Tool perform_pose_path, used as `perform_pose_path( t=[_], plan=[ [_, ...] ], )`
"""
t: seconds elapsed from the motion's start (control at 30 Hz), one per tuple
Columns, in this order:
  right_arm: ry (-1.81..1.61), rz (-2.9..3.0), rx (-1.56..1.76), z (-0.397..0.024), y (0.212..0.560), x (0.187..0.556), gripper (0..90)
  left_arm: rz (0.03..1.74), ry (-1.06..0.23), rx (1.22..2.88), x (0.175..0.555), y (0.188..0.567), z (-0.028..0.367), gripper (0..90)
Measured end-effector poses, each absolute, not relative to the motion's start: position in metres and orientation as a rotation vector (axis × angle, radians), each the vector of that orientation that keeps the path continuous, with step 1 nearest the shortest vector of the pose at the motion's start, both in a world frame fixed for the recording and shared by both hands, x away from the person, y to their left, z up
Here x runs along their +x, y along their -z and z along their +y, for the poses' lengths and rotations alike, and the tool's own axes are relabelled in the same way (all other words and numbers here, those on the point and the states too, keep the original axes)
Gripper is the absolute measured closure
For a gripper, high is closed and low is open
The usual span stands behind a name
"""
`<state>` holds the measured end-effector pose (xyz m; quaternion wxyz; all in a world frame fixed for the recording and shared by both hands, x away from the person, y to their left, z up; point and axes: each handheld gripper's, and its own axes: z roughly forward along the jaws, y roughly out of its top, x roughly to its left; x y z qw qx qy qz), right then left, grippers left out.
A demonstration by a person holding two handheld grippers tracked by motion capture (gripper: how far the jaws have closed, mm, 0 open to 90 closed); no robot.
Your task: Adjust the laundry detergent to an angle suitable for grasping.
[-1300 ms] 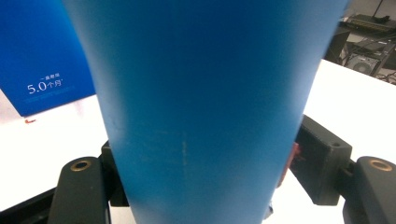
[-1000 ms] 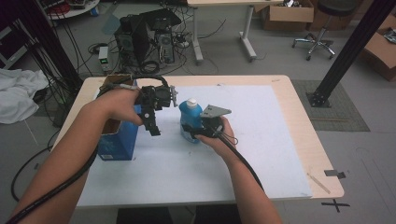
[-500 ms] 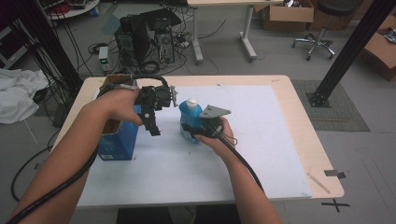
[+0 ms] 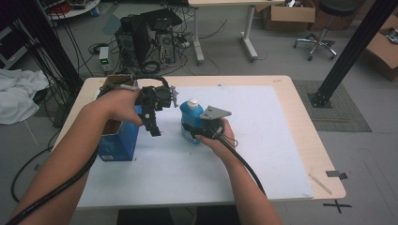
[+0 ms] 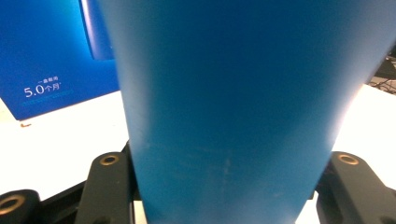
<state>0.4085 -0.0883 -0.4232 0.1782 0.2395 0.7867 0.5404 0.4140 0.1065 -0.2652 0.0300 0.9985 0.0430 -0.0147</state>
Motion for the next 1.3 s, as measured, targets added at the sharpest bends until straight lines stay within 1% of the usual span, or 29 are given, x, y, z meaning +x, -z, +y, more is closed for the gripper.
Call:
perform_pose_path(
  t=[0.17,0.53,0.83,1.3],
  plan=[
    [-1.524,2.242,0.659,-0.089,0.422,0.409,45.2,0.130,0.044,3.079,0.414,0.265,0.105,0.1],
    [-1.530,2.272,0.619,-0.092,0.421,0.411,45.5,0.129,0.046,3.081,0.414,0.265,0.104,0.1],
    [-1.539,2.298,0.582,-0.102,0.418,0.407,45.7,0.126,0.044,3.083,0.414,0.265,0.103,0.1],
    [-1.563,2.395,0.417,-0.119,0.412,0.393,45.7,0.109,0.032,3.080,0.410,0.260,0.096,0.1]
  ],
)
